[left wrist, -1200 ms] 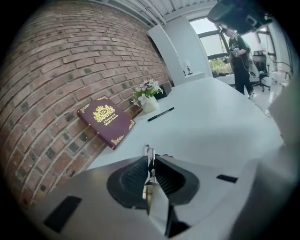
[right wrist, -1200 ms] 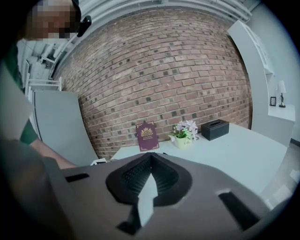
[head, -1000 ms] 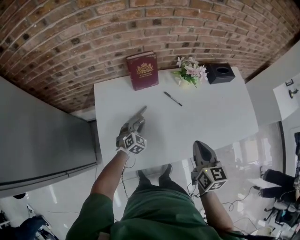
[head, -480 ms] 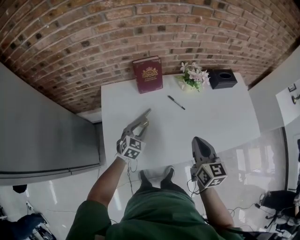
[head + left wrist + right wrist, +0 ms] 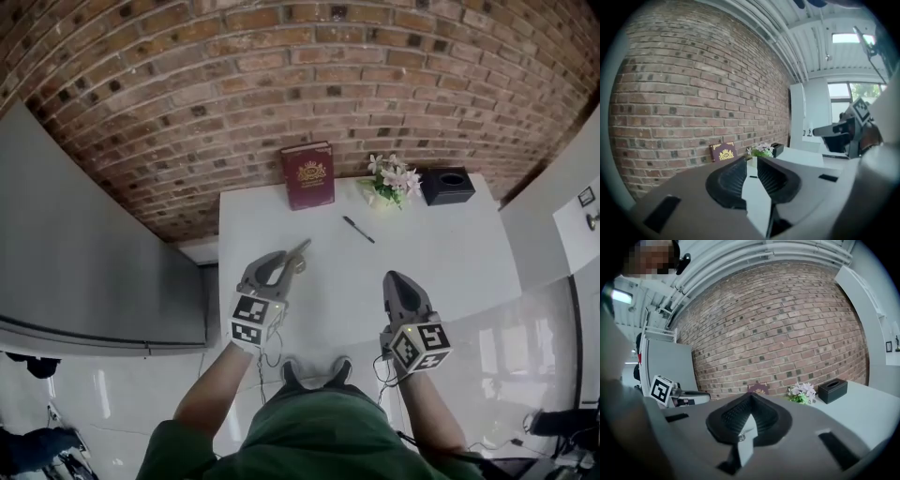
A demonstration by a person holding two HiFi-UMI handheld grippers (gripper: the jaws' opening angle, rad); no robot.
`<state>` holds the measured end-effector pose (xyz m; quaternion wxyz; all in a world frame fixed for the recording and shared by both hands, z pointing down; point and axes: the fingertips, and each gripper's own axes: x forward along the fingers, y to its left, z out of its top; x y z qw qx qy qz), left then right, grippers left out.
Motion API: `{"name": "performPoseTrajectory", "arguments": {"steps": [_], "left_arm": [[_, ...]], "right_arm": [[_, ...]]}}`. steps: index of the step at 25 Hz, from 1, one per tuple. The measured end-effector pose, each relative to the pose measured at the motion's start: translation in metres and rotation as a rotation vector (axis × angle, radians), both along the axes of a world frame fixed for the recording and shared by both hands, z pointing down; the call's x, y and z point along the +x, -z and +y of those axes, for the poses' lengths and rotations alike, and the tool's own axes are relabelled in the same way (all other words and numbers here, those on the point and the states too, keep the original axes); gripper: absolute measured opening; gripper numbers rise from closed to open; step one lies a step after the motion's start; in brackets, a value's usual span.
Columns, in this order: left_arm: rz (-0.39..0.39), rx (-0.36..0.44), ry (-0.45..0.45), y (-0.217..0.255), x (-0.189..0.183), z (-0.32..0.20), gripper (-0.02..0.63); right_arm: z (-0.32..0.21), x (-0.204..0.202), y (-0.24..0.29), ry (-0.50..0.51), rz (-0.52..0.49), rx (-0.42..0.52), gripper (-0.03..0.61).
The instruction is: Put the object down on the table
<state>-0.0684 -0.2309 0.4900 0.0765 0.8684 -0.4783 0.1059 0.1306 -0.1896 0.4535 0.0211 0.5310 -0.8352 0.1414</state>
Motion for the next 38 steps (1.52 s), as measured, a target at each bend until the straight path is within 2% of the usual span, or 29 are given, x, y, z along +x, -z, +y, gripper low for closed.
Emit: {"name": "performPoseTrajectory", "arguments": {"steps": [7, 13, 26, 38], "left_arm": [[0.167, 0.052, 0.037, 0.064, -0.004, 0.029, 0.037], [0.224, 0.093, 0.053, 0.104, -0.018, 0.034, 0.025], [0.235, 0.222, 0.056, 0.156, -0.017, 0.040, 0.015], [0.232, 0.266, 0.073, 0.167, -0.016, 0.029, 0.015]], "right_arm": [[-0.008, -0.017, 0.037, 0.046, 0.000, 0.093, 0.003], [-0.011, -0.030, 0.068, 0.073, 0.017, 0.173, 0.003], [-0.008, -0.040, 0.110, 0.090, 0.027, 0.297, 0.003], [-0.010, -0.043, 0.119, 0.109, 0.062, 0.348, 0.003]]}}
